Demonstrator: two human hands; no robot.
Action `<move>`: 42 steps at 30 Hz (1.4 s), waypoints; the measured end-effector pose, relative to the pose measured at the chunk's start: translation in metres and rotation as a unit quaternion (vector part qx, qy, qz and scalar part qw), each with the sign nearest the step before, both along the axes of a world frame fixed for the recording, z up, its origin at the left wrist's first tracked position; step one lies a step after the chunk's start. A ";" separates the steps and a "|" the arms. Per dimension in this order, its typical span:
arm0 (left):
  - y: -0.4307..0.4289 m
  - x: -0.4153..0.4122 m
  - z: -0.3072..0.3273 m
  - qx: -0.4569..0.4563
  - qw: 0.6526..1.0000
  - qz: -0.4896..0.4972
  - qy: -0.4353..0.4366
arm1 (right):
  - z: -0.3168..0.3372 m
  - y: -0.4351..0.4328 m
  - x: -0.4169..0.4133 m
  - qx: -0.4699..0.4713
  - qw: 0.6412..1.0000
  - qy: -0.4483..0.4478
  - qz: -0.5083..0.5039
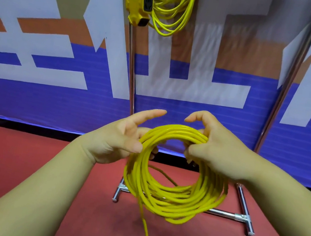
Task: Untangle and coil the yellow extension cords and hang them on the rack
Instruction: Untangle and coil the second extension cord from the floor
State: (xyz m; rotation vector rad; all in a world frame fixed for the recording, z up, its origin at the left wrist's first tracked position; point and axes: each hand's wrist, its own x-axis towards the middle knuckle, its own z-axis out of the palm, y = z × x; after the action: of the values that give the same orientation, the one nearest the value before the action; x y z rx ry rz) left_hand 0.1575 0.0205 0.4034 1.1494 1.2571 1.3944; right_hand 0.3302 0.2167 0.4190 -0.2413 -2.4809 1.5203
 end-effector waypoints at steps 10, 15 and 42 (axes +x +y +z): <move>0.025 0.012 -0.039 0.030 0.971 0.226 0.071 | 0.012 0.022 -0.002 -0.157 0.976 0.124 -0.087; 0.033 0.015 -0.049 0.030 0.967 0.250 0.039 | 0.013 0.020 -0.001 -0.190 0.960 0.173 -0.110; 0.073 0.026 0.004 0.114 0.923 0.365 -0.038 | -0.019 0.039 -0.001 -0.288 0.922 0.202 -0.160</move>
State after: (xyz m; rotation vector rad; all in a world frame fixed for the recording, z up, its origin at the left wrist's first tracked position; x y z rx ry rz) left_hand 0.1831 0.0937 0.4073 0.7740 1.5793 2.1565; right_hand 0.3293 0.2561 0.4002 -0.3621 -1.5529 1.8796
